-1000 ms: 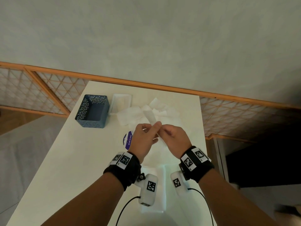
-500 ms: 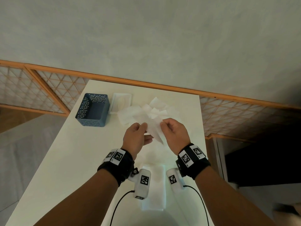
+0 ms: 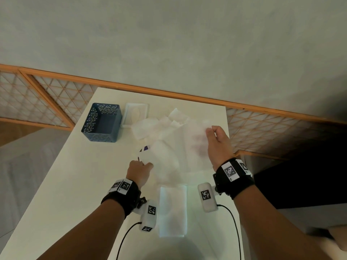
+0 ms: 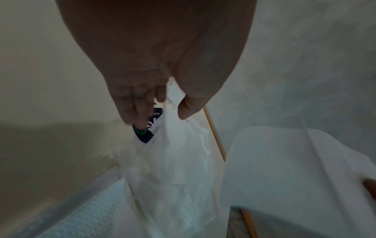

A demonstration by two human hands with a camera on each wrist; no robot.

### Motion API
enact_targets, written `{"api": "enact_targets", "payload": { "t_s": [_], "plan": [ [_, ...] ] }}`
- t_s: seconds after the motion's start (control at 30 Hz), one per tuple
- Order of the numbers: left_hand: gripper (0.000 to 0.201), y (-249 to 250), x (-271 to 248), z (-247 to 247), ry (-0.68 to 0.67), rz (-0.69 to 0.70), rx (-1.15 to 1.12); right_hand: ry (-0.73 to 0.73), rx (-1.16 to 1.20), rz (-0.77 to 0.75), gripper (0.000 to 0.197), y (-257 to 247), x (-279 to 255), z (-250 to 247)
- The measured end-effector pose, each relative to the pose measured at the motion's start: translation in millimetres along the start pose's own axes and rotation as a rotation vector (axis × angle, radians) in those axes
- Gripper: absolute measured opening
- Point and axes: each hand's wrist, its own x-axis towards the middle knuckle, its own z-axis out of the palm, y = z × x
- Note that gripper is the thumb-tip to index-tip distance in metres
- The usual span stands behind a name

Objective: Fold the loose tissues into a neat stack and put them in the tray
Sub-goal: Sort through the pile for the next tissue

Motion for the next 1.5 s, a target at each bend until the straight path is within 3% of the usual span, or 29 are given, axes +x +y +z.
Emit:
{"api": "enact_targets", "payload": {
  "t_s": [0.1, 0.2, 0.27, 0.37, 0.5, 0.63, 0.83, 1.03, 1.23, 1.37, 1.5],
  "plan": [
    [0.07, 6, -11, 0, 0.193, 0.074, 0.147, 0.016, 0.113, 0.083, 0.019, -6, -2, -3],
    [0.053, 22, -24, 6, 0.218, 0.289, 0.098, 0.02, 0.228, 0.166, 0.02, -13, -6, -5],
    [0.045, 34, -37, 12, 0.139, 0.374, 0.053, -0.002, 0.313, 0.197, 0.021, -18, -10, -6],
    [0.037, 50, -60, 22, -0.064, 0.371, -0.128, -0.053, 0.393, 0.219, 0.021, -23, -15, -9],
    [0.043, 65, -86, 30, -0.168, 0.423, -0.197, -0.126, 0.49, 0.236, 0.022, -30, -22, -9],
    [0.047, 72, -101, 31, -0.311, 0.405, -0.276, -0.174, 0.546, 0.253, 0.017, -34, -30, -6],
    [0.051, 70, -106, 28, -0.356, 0.368, -0.341, -0.144, 0.357, 0.186, 0.023, -33, -38, -1],
    [0.024, 62, -100, 28, -0.329, 0.384, -0.345, -0.148, 0.32, 0.153, 0.026, -30, -45, 3],
    [0.016, 60, -94, 27, -0.298, 0.278, -0.419, -0.155, 0.326, 0.177, 0.03, -24, -47, 1],
    [0.025, 59, -93, 26, -0.283, 0.274, -0.434, -0.09, 0.243, 0.24, 0.05, -17, -44, 1],
    [0.031, 58, -93, 24, -0.293, 0.265, -0.459, -0.233, 0.327, 0.513, 0.058, -13, -41, 0]
  ]
}}
